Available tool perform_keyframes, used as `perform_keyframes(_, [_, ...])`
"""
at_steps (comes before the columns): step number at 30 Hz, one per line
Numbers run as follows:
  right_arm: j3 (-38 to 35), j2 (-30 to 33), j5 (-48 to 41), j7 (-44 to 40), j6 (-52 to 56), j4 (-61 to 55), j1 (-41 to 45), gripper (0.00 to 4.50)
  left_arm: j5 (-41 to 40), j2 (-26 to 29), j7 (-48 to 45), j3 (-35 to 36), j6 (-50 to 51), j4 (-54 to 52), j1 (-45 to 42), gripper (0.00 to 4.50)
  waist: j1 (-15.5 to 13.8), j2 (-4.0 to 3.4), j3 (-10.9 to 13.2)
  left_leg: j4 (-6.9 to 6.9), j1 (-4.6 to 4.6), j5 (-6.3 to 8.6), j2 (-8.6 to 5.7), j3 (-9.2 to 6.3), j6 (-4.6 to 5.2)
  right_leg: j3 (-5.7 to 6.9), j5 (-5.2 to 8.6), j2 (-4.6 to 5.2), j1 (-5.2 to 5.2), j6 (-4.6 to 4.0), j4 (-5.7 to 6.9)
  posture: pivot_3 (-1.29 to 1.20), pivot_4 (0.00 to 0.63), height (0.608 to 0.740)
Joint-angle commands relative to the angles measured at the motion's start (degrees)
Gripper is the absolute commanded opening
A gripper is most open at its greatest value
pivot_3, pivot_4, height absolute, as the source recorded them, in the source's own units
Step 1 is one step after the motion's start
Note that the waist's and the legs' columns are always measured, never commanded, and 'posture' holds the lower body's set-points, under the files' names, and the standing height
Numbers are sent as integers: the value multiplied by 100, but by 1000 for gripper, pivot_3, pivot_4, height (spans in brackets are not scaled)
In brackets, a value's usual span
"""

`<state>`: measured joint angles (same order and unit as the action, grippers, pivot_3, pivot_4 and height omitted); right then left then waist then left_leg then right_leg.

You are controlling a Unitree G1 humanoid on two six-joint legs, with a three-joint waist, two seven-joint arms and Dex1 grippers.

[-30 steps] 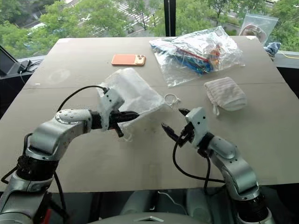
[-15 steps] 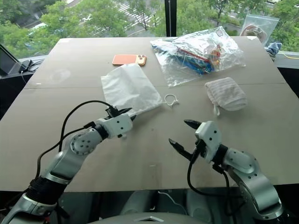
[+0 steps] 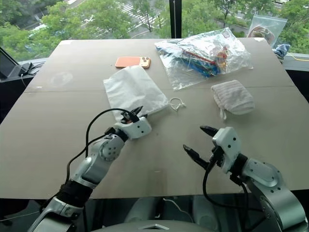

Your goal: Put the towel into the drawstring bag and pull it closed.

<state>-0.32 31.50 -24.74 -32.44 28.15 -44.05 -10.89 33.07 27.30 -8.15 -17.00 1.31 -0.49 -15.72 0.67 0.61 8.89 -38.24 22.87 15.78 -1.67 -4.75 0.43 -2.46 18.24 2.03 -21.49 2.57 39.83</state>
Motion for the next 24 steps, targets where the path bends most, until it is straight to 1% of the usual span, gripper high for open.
perform_keyframes(1, [-62, 14, -52, 49, -30, -231, -19, 4500, -254, -216, -133, 187, 161, 98, -221, 990, 0, 0, 0, -1, 0, 0, 0, 1, 0, -1, 0, 0, 0, 0, 0, 0, 150, 740])
perform_keyframes(4, [-24, -17, 30, 101, -79, -179, -13, 4500, -1211, -650, -847, 569, 850, 104, -426, 26, -28, -3, -4, -6, 0, 0, -1, -2, 0, 5, 0, 2, 6, 0, 0, 0, 150, 740])
perform_keyframes(5, [-19, -22, 66, 112, -105, -159, 1, 4500, -1493, -763, -1024, 730, 1103, 109, -495, 26, -14, -1, -4, -8, 0, 0, -1, -3, 0, 8, 0, 2, 6, 0, 0, 0, 150, 740])
perform_keyframes(6, [-31, -34, 78, 127, -113, -127, 40, 4500, -2006, -953, -1307, 1022, 1705, 91, -601, 26, -4, -1, -4, -9, 0, -2, -2, -2, -2, 6, 0, 1, 7, 0, 0, 0, 150, 740])
perform_keyframes(8, [-46, -33, 168, 166, -131, -34, 147, 4500, -2801, -1105, -1720, 1531, 2511, 163, -874, 26, 7, 0, -4, -9, 0, -5, -1, -3, -8, 6, 0, 1, 6, 0, 0, 0, 150, 740])
perform_keyframes(9, [-60, -33, 182, 166, -142, 19, 204, 4500, -3373, -1202, -1968, 1885, 3149, 128, -1065, 26, 23, 2, -2, -9, 0, -6, -1, -3, -10, 6, 0, 0, 6, 0, 1, 0, 150, 740])
perform_keyframes(10, [-78, -40, 219, 177, -163, 81, 256, 4500, -3756, -1183, -2146, 2131, 3649, 100, -1247, 26, 28, 2, -2, -11, 0, -6, 1, -4, -10, 7, 0, -6, 5, 0, 5, 0, 150, 740])
perform_keyframes(12, [-87, -29, 345, 195, -245, 250, 354, 4500, -4800, -1215, -2465, 2807, 5110, 23, -1680, 26, 34, 2, -2, -12, -2, -7, 3, -6, -11, 10, 0, -10, 6, 0, 6, 0, 150, 740])
perform_keyframes(14, [-87, -37, 475, 261, -273, 425, 452, 4500, -5433, -1192, -2540, 3247, 6162, -57, -1992, 26, 39, 3, -2, -12, -2, -15, 2, -7, -25, 11, 1, -12, 6, 1, 5, 0, 150, 740])
perform_keyframes(16, [-109, -70, 547, 329, -262, 574, 562, 4500, -5890, -1171, -2534, 3562, 6895, -157, -2205, 26, 36, 3, -2, -12, 0, -16, -2, -6, -28, 11, 1, -10, 6, 2, 3, 0, 150, 740])
perform_keyframes(18, [-177, -156, 919, 699, -352, 801, 766, 4500, -6239, -1261, -2340, 4021, 7623, -144, -2476, 26, 34, 5, -1, -13, 0, -17, -3, -5, -28, 9, 1, -7, 6, 2, 2, 0, 150, 740])
perform_keyframes(20, [-189, -194, 1095, 909, -184, 1063, 1067, 4500, -6531, -1316, -2255, 4332, 8305, -151, -2657, 26, 33, 5, -1, -15, 0, -17, -2, -6, -29, 8, 1, -3, 6, 2, 4, 0, 150, 740])
perform_keyframes(22, [-276, -183, 935, 852, 86, 1433, 1449, 4500, -6586, -1337, -2127, 4309, 8446, -242, -2607, 26, 52, 4, -1, -15, -2, -18, -1, -5, -30, 7, 1, -4, 5, 1, 5, 0, 150, 740])
perform_keyframes(24, [-309, 31, 1143, 813, 117, 1867, 1774, 4500, -6668, -1525, -1948, 4577, 8704, -182, -2669, 26, 39, 4, -1, -12, -5, -18, 0, -4, -31, 4, 1, -4, 5, 1, 6, 0, 150, 740])
